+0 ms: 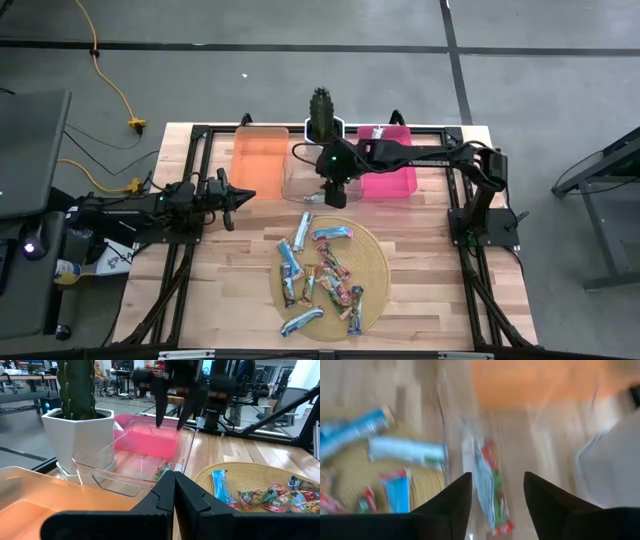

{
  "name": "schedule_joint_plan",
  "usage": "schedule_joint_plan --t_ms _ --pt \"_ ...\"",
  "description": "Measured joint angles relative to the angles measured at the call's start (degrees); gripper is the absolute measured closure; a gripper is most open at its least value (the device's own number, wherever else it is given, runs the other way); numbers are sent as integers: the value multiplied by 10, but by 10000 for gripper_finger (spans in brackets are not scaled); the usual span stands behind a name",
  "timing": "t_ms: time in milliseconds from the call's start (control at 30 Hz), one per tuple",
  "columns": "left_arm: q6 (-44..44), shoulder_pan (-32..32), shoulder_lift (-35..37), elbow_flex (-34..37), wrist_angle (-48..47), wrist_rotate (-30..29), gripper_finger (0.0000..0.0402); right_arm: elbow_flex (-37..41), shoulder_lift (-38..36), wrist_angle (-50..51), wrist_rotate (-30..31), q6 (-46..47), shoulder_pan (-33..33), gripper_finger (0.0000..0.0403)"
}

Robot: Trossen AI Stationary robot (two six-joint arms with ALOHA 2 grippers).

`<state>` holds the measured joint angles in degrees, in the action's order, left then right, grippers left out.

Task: Pick and place Granola Bars by type
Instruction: Put the red granola bar into the transparent bin

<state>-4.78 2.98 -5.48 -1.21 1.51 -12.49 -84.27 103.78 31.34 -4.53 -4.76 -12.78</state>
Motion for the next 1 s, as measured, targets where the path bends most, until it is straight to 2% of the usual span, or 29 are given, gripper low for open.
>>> schedule_joint_plan --t_ms 300,467,767,900,1000 --pt "0 0 0 0 0 0 400 0 -87 -111 3 35 48 235" --pt "0 0 0 0 0 0 400 0 -125 -122 11 67 88 237" --pt "0 0 0 0 0 0 400 0 -135 -28 35 129 175 229" --pt "0 0 0 0 0 0 400 0 -135 43 70 138 209 225" --pt "0 0 0 0 0 0 400 0 -134 89 119 147 228 224"
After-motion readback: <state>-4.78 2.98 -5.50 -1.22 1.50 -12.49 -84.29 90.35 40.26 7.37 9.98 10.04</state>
